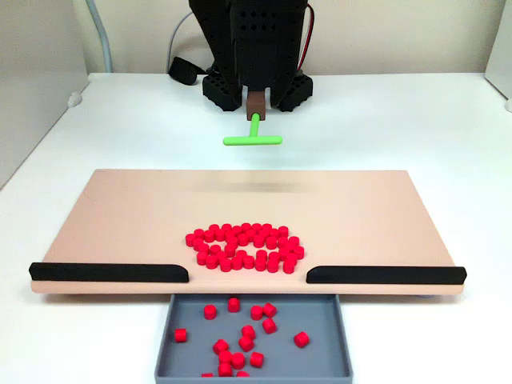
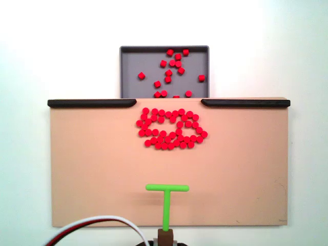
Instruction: Push granules from right to the grey container
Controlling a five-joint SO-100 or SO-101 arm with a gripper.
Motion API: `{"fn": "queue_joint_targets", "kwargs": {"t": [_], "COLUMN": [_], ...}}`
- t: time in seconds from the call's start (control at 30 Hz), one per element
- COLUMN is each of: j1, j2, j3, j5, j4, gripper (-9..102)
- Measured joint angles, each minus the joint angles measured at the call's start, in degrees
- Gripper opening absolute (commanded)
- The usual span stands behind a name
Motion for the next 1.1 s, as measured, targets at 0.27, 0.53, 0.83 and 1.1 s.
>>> {"fn": "queue_joint_targets", "kwargs": {"t": [0.27,0.53,0.83,1.1], "j1": [4.66,13.62,24.43,29.0], "j2": [-0.44,-1.49,-4.39,-15.64], "j3": [0.0,0.0,-2.99,-13.71], "j5": [-10.37,-34.45,-64.86,-91.14], "j4": [0.0,0.0,0.26,0.53], "gripper": [0,0,0,0]}}
